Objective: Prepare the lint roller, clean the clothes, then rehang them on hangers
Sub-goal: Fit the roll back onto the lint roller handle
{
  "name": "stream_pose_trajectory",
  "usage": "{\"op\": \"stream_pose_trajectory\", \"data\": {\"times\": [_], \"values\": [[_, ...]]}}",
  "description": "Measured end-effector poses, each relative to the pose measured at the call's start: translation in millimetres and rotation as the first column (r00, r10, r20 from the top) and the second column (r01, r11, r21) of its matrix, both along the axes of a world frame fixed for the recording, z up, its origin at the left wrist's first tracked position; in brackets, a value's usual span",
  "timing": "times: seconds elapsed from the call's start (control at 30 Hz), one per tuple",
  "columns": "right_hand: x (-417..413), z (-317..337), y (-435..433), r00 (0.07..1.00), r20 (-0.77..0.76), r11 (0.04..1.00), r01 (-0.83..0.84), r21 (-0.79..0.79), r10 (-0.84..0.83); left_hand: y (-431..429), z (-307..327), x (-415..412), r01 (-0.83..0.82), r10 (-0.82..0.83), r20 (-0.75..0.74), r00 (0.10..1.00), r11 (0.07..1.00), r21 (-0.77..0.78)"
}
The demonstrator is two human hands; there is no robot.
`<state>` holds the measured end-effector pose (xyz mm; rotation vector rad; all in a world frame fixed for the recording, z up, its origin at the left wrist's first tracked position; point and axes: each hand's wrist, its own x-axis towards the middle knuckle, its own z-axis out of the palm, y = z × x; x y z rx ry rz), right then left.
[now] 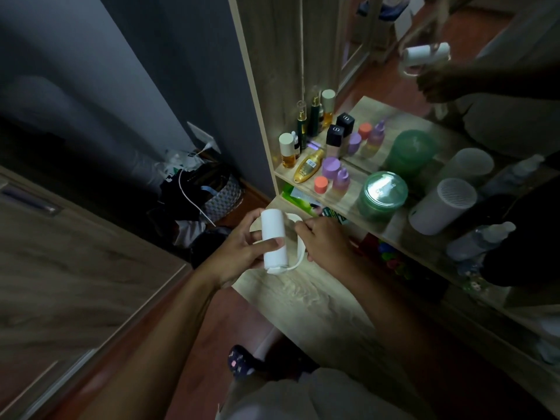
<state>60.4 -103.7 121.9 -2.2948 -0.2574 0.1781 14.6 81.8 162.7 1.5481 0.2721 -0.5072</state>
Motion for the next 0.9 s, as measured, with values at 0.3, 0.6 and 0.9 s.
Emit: {"op": "stream_pose_trajectory", "data": {"times": [0.3, 0.6, 0.9], "values": [[9, 1, 0, 0.986, 0.164, 0.999, -0.008, -0.039, 0.015, -5, -5, -2, -0.021, 0.019, 0.035, 0.999, 0.999, 0.044], [8, -8, -7, 0.937, 0.322, 0.988, -0.102, -0.12, 0.135, -7, -5, -13, 0.064, -0.133, 0.25, 0.959, 0.962, 0.266], [4, -6, -5, 0.942, 0.33, 0.997, -0.069, 0.044, 0.051, -5, -3, -11, 0.046, -0.178, 0.326, 0.929, 0.927, 0.373]]}}
